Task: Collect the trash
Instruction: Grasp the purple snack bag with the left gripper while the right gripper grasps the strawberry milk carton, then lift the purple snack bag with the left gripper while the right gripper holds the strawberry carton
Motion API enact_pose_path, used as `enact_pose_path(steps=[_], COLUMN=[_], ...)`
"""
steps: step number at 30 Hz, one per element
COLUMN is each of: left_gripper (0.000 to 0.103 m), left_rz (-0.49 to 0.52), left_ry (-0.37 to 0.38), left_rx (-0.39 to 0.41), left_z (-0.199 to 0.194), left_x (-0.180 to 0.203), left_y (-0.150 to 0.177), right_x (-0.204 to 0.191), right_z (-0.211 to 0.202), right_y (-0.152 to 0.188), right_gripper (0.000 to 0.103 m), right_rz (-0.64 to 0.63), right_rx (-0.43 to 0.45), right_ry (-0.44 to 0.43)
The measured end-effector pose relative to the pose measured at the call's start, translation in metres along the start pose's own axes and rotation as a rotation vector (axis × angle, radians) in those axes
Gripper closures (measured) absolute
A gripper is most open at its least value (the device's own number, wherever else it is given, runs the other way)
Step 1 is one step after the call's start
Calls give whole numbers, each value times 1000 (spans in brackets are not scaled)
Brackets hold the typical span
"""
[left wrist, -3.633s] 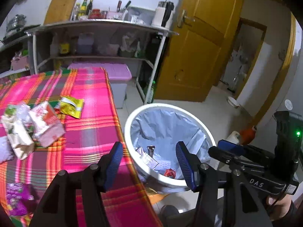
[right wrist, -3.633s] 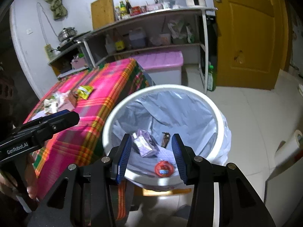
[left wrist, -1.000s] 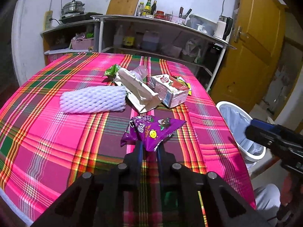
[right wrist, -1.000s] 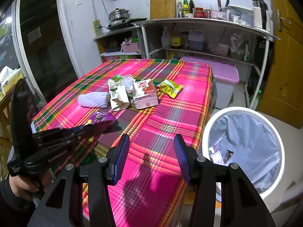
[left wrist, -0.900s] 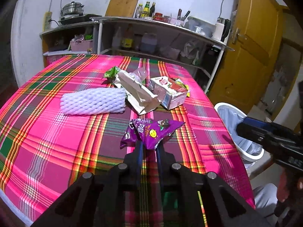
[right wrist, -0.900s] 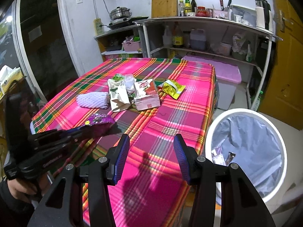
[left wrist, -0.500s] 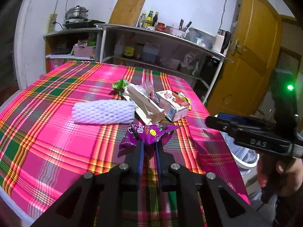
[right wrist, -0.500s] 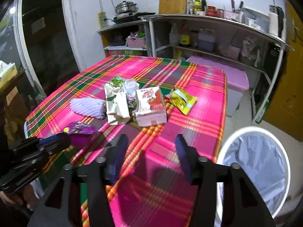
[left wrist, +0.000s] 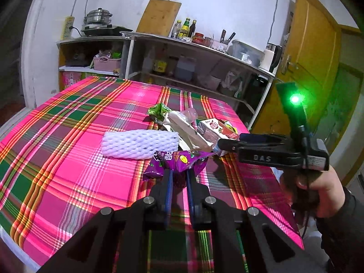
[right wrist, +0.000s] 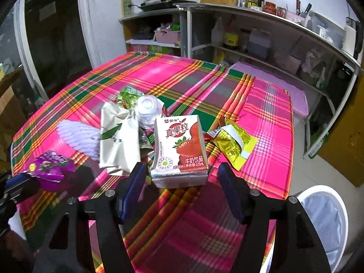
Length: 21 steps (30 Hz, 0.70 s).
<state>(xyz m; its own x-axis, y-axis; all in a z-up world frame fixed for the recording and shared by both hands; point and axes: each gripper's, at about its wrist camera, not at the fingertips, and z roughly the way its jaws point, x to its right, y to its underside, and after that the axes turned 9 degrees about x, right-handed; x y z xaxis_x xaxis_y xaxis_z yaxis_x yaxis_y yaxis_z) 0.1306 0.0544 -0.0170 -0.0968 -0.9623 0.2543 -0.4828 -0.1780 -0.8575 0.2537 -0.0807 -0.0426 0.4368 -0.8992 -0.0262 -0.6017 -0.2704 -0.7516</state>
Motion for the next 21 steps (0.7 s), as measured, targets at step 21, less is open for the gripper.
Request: enact_pose_path(steps=[21], left_gripper=[102], left_rz=[21], left_ry=[3], left_rx=[-16], left_z=[-5], left_x=[7], left_y=[5], right_x=[0], right_z=[-56], right_y=[37], right_gripper=[51], right_rz=[80], right_rx=[37], right_ry=[7])
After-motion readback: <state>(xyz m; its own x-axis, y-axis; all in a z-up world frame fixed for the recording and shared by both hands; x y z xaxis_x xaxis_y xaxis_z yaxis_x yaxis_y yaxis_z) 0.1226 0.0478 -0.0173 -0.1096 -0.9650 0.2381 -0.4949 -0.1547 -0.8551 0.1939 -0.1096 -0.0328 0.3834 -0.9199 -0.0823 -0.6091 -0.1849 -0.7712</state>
